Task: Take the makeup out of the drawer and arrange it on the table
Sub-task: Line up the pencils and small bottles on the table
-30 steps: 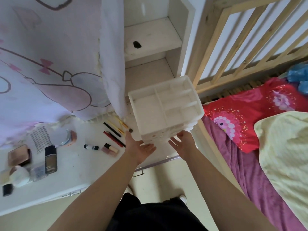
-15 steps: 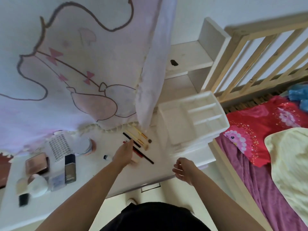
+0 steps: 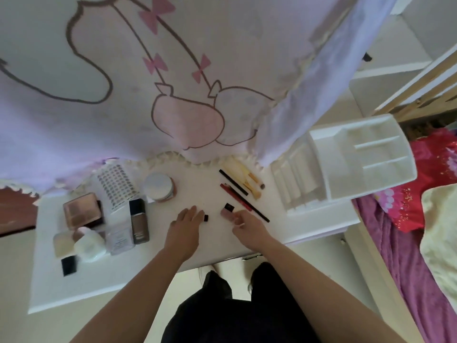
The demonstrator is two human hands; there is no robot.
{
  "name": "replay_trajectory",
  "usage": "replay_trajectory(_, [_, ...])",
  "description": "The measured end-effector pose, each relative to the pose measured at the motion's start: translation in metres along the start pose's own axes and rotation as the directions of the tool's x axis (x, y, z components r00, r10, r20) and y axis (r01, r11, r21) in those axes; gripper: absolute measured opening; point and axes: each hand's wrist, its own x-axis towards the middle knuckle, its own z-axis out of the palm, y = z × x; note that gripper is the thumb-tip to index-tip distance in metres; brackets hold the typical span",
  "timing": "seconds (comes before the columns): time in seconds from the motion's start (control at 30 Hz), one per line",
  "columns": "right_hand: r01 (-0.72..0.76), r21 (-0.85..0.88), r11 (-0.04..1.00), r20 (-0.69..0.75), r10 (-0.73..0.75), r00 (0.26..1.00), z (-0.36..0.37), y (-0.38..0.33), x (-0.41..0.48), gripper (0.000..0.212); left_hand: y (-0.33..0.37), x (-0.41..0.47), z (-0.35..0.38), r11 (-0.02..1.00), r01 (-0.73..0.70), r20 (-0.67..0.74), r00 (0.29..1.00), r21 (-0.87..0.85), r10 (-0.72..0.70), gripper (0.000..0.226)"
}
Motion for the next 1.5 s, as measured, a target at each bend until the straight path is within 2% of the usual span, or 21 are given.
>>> replay_trajectory(0.1, [0.028, -0.011, 1.0, 0.109, -0.027, 0.994, 0.013, -0.009, 0.011, 0.051, -0.01, -0.003, 0.008, 1.0, -0.031, -0.087, 0.996, -0.002, 0.03, 0.055])
replay_trajectory(0.2, [0.112, -0.037, 0.993, 0.095, -0.108, 0.99, 0.019, -0.011, 0.022, 0.061, -0.015, -0.005, 0.018, 0.992, -0.054, -0.224, 0.974, -0.113, 0.027, 0.046])
replay_trajectory(0.37, [0.11, 0.042, 0.993, 0.014, -0.111, 0.994, 0.015, -0.009, 0.032, 0.068, -0.011, 0.002, 0.01, 0.87, 0.154, -0.163, 0.953, -0.468, -0.257, 0.031])
replay_trajectory(0.47, [0.051, 0.123, 0.991, 0.018, -0.053, 0.998, 0.009, -0.011, 0.035, 0.06, -0.003, 0.002, -0.006, 0.783, 0.206, -0.139, 0.927, -0.587, -0.348, 0.034])
replay_trajectory(0.53, [-0.026, 0.262, 0.965, 0.032, 0.018, 0.999, 0.007, -0.019, 0.036, 0.041, 0.005, 0.001, -0.017, 0.77, 0.175, -0.181, 0.918, -0.614, -0.353, 0.033])
replay_trajectory(0.6, [-0.085, 0.436, 0.896, 0.062, 0.065, 0.996, 0.0, -0.035, 0.032, 0.028, 0.013, 0.001, -0.028, 0.763, 0.124, -0.21, 0.923, -0.634, -0.324, 0.033])
replay_trajectory(0.63, [-0.091, 0.481, 0.872, 0.085, 0.057, 0.995, -0.006, -0.044, 0.029, 0.028, 0.018, 0.002, -0.033, 0.75, 0.088, -0.219, 0.928, -0.656, -0.301, 0.032])
replay_trajectory(0.7, [-0.011, 0.479, 0.878, 0.081, -0.032, 0.996, -0.017, -0.054, 0.022, 0.032, 0.027, 0.001, -0.045, 0.695, 0.054, -0.212, 0.933, -0.717, -0.291, 0.03])
replay_trajectory(0.77, [0.075, 0.442, 0.894, 0.066, -0.116, 0.991, -0.024, -0.058, 0.018, 0.034, 0.037, -0.002, -0.058, 0.54, 0.069, -0.156, 0.92, -0.839, -0.359, 0.026])
replay_trajectory(0.83, [0.085, 0.421, 0.903, 0.064, -0.123, 0.99, -0.029, -0.059, 0.017, 0.032, 0.045, -0.005, -0.067, 0.238, 0.058, -0.048, 0.909, -0.97, -0.413, 0.025])
replay_trajectory(0.9, [0.058, 0.402, 0.914, 0.041, -0.081, 0.996, -0.032, -0.058, 0.016, 0.031, 0.05, -0.009, -0.072, -0.054, 0.007, 0.029, 0.905, -0.999, -0.425, 0.025])
replay_trajectory(0.97, [0.04, 0.432, 0.901, 0.044, -0.065, 0.997, -0.036, -0.058, 0.013, 0.029, 0.052, -0.012, -0.074, -0.236, -0.017, 0.089, 0.899, -0.971, -0.429, 0.026])
replay_trajectory(1.0, [0.029, 0.458, 0.889, 0.069, -0.068, 0.995, -0.036, -0.056, 0.011, 0.029, 0.051, -0.014, -0.074, -0.282, -0.019, 0.109, 0.896, -0.959, -0.43, 0.027])
replay_trajectory(1.1, [0.016, 0.496, 0.868, 0.13, -0.093, 0.987, -0.037, -0.054, 0.0, 0.033, 0.051, -0.018, -0.072, -0.312, -0.011, 0.127, 0.899, -0.95, -0.419, 0.033])
replay_trajectory(1.27, [0.063, 0.583, 0.81, 0.122, -0.164, 0.979, -0.028, -0.049, -0.013, 0.025, 0.055, -0.031, -0.071, -0.403, 0.023, 0.169, 0.928, -0.915, -0.331, 0.033])
replay_trajectory(1.37, [0.059, 0.564, 0.823, 0.115, -0.149, 0.982, -0.031, -0.049, -0.02, 0.024, 0.053, -0.034, -0.07, -0.412, 0.025, 0.179, 0.923, -0.911, -0.342, 0.029])
replay_trajectory(1.43, [0.073, 0.445, 0.893, 0.078, -0.12, 0.99, -0.035, -0.045, -0.015, 0.04, 0.051, -0.033, -0.07, -0.393, 0.032, 0.183, 0.917, -0.919, -0.353, 0.026])
replay_trajectory(1.5, [0.125, 0.176, 0.977, 0.025, -0.131, 0.991, -0.039, -0.036, -0.003, 0.047, 0.051, -0.03, -0.068, -0.383, 0.05, 0.201, 0.908, -0.923, -0.366, 0.019])
